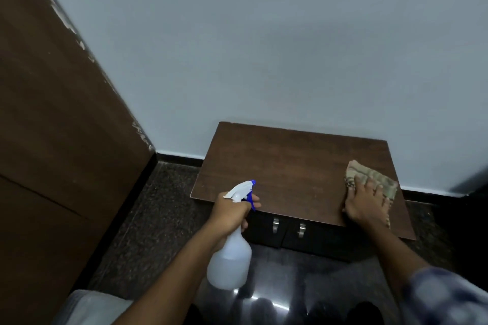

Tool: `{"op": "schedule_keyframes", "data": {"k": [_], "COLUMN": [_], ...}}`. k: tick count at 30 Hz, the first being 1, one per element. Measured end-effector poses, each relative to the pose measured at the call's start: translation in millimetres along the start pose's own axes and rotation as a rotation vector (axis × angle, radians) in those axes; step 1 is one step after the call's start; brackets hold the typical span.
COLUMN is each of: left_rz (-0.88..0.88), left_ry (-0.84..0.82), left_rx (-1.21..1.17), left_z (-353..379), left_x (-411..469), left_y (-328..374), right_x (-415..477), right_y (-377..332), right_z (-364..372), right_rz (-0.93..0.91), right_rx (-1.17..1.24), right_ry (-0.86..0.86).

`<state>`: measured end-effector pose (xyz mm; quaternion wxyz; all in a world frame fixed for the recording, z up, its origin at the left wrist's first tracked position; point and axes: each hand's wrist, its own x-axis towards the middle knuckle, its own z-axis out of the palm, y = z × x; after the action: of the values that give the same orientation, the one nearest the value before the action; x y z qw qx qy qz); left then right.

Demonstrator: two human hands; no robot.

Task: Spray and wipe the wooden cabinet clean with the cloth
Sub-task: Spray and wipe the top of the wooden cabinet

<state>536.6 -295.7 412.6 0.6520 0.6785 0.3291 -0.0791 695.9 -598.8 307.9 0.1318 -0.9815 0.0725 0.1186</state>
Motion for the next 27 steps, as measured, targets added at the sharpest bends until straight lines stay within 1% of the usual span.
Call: {"op": "schedule_keyframes", "data": {"k": [2, 6, 10, 12, 14, 16, 19, 23, 25, 27], "left_rz": [-0.006, -0.053, -0.056, -0.051, -0.054, -0.059, -0.057, -0.07, -0.057, -0.043], "left_ry": [0.018, 0.026, 0.031, 0.065, 0.1, 0.086, 0.029, -0.013, 0.002, 0.042], "left_rx": [-0.019, 0.017, 0.03, -0.013, -0.039, -0.03, -0.007, -0.02, -0.011, -0.008], "left_z": [-8.9, -29.8, -44.7, -48.8, -51.2, -52.5, -54.5, -56.4, -54.9, -50.4], "left_x": [10.5, 40.1, 70.8, 82.6, 92.6, 97.0, 92.7, 80.8, 76.4, 68.4], "left_y": [-0.9, 8.7, 17.0, 18.2, 19.3, 18.7, 10.2, -7.1, -19.1, -31.8], "right_x": [16.0, 40.0, 52.6, 45.9, 33.0, 18.2, 1.5, -13.8, -21.5, -34.8], "right_y": [-31.2, -131.5, -243.7, -282.6, -305.2, -312.9, -302.6, -275.9, -260.3, -238.2], "right_z": [7.2, 33.8, 64.9, 78.4, 90.7, 101.6, 107.0, 101.2, 97.4, 92.0], "right_rz": [-0.039, -0.306, -0.495, -0.554, -0.628, -0.744, -0.945, -1.204, -1.253, -1.261], "right_rx": [0.005, -0.034, -0.059, -0.078, -0.091, -0.18, -0.309, -0.292, -0.258, -0.222], "right_ry": [0.017, -0.03, -0.033, -0.041, -0.064, -0.082, -0.101, -0.178, -0.204, -0.176]}}
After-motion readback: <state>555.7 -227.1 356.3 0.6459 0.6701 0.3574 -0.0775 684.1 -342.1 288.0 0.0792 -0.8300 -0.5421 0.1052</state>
